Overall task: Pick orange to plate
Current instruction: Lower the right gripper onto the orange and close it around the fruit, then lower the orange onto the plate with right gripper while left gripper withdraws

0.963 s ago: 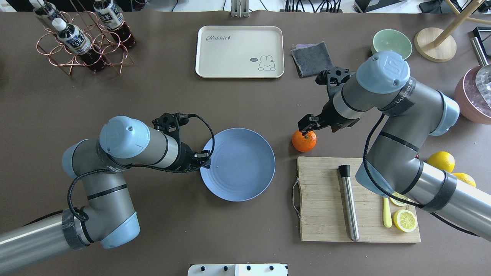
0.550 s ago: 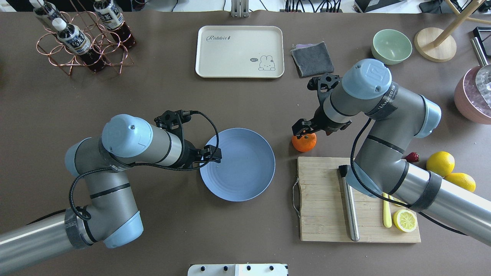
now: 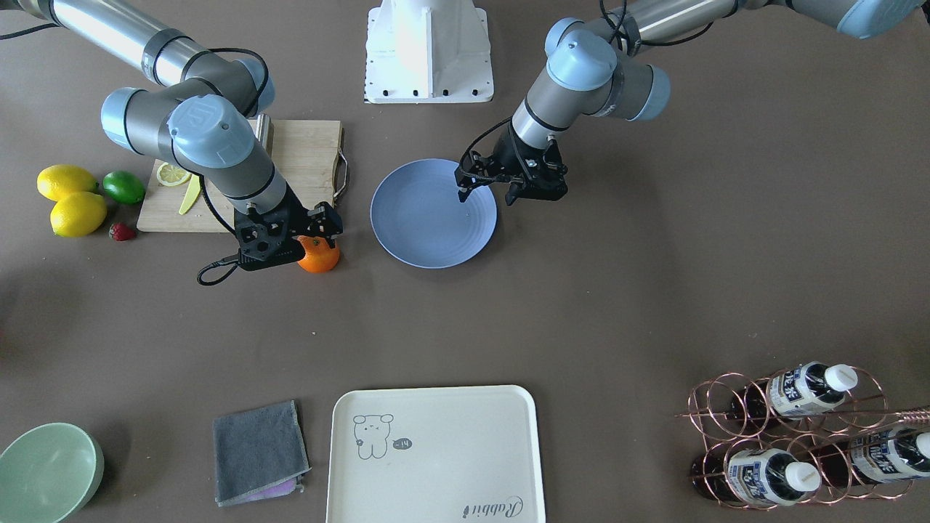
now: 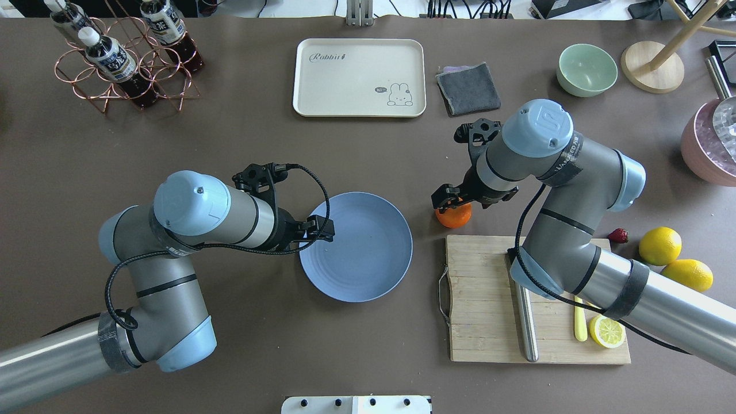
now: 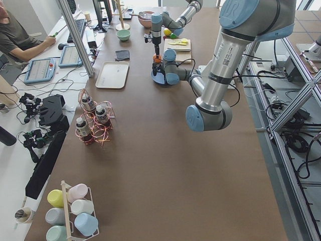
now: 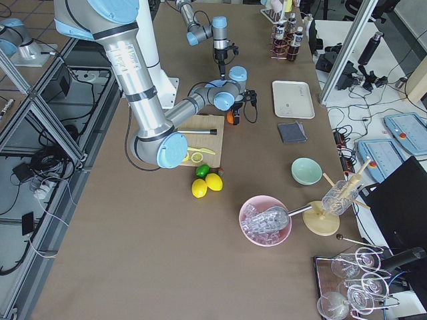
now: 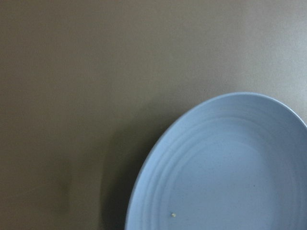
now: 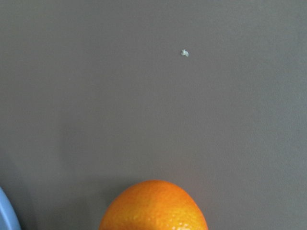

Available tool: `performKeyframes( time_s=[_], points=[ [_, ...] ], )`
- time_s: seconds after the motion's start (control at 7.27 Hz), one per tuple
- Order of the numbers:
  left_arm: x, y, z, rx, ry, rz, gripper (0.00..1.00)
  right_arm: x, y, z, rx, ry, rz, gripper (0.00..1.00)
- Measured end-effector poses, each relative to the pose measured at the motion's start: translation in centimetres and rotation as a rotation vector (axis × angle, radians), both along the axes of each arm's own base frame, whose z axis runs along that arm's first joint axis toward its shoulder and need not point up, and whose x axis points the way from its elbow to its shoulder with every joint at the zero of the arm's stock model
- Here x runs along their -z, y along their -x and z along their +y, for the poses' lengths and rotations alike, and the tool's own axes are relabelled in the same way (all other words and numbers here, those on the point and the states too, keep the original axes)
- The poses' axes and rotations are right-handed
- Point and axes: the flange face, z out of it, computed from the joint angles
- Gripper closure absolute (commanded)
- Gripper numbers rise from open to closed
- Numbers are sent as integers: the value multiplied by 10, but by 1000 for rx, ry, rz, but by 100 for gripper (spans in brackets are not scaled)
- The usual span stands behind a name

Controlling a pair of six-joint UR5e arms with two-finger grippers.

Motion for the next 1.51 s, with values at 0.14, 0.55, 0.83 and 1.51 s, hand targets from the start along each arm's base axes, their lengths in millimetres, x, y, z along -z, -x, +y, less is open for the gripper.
performKeyframes(
  time_s=[0.14, 0.55, 0.83, 1.51],
  points=[
    [1, 0, -1, 5, -2, 0, 2, 4, 1, 0, -2, 1, -5, 2],
    [2, -1, -2, 10, -4, 1, 2, 12, 3, 2, 0, -2, -18, 2],
    [2, -1, -2, 22, -9, -2, 2, 9, 6, 5, 8, -1, -14, 3],
    [4, -1, -2, 44, 13, 3, 2, 1, 9, 8, 14, 8, 4, 100]
  ],
)
